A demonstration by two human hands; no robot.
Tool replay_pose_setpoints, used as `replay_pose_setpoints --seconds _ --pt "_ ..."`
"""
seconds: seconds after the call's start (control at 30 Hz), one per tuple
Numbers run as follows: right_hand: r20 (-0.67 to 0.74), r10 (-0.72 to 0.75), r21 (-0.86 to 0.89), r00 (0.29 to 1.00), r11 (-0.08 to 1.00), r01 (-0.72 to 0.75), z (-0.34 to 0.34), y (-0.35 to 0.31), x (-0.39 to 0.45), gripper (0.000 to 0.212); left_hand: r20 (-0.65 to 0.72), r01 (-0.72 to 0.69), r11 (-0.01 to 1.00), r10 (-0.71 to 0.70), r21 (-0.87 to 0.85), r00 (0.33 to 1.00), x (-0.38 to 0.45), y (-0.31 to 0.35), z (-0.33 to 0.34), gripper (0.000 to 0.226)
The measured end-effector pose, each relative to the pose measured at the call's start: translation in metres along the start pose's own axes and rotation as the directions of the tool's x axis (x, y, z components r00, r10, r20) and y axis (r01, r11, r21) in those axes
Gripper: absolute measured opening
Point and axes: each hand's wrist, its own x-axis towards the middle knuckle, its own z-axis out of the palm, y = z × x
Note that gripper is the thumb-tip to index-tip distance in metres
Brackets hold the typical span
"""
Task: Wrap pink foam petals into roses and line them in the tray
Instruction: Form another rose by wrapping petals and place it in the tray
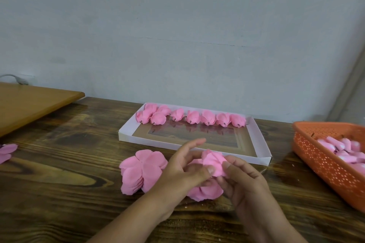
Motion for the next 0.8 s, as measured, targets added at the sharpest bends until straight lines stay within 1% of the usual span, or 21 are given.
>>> replay_pose_setpoints --seconds 0.07,0.1,0.13,0.2,0.23,0.3,0.33,0.43,0.47,0.5,0.57,0.6,0.7,0.8 --pt "0.052 0.054 0.151 0.997 0.987 -0.061 0.002 -0.002 -0.001 0.036 0.048 0.029 0.999 -0.027 -0.021 0.998 -0.001 -0.001 0.003 0.076" --pt "0.09 0.076 0.202 0.993 0.975 -0.092 0.003 -0.002 -0.002 0.036 0.083 0.046 0.999 -0.043 -0.025 0.996 -0.001 -0.002 0.004 0.085" --pt "0.129 0.099 0.24 0.987 0.962 -0.128 0.005 -0.001 -0.003 0.033 0.123 0.054 0.998 -0.05 -0.026 0.991 -0.002 -0.003 0.006 0.087" --pt "0.204 0.131 0.289 0.97 0.939 -0.187 0.011 0.002 -0.006 0.026 0.181 0.031 1.0 -0.03 -0.003 0.983 -0.004 -0.005 0.01 0.082" --pt "0.236 0.142 0.303 0.961 0.929 -0.211 0.016 0.004 -0.008 0.03 0.186 0.008 1.0 -0.01 0.012 0.983 -0.005 -0.006 0.012 0.08" --pt "0.27 0.153 0.32 0.951 0.917 -0.239 0.021 0.01 -0.01 0.048 0.179 -0.06 0.998 0.056 0.019 0.982 -0.006 -0.007 0.014 0.076" --pt "0.277 0.151 0.33 0.949 0.913 -0.241 0.023 0.012 -0.011 0.054 0.172 -0.098 0.995 0.095 0.006 0.98 -0.006 -0.006 0.013 0.071" --pt "0.245 0.146 0.361 0.959 0.904 -0.23 0.027 0.017 -0.012 0.056 0.137 -0.16 0.986 0.163 -0.037 0.977 -0.006 -0.002 0.012 0.054" --pt "0.219 0.151 0.385 0.964 0.895 -0.228 0.027 0.019 -0.012 0.058 0.127 -0.167 0.985 0.171 -0.046 0.977 -0.006 -0.001 0.012 0.047" --pt "0.199 0.157 0.411 0.967 0.883 -0.228 0.027 0.02 -0.012 0.056 0.121 -0.17 0.984 0.175 -0.05 0.977 -0.006 -0.001 0.012 0.039" --pt "0.195 0.162 0.436 0.967 0.869 -0.234 0.028 0.019 -0.014 0.042 0.113 -0.163 0.986 0.168 -0.046 0.979 -0.006 0.0 0.012 0.024" --pt "0.207 0.164 0.424 0.964 0.873 -0.24 0.03 0.017 -0.015 0.041 0.109 -0.154 0.987 0.158 -0.046 0.981 -0.006 -0.001 0.012 0.019" --pt "0.202 0.181 0.392 0.963 0.886 -0.248 0.032 0.014 -0.017 0.057 0.122 -0.13 0.989 0.137 -0.063 0.983 -0.007 0.002 0.011 0.016" --pt "0.212 0.185 0.394 0.96 0.882 -0.257 0.032 0.014 -0.016 0.063 0.143 -0.13 0.99 0.136 -0.047 0.98 -0.008 0.005 0.009 0.013"
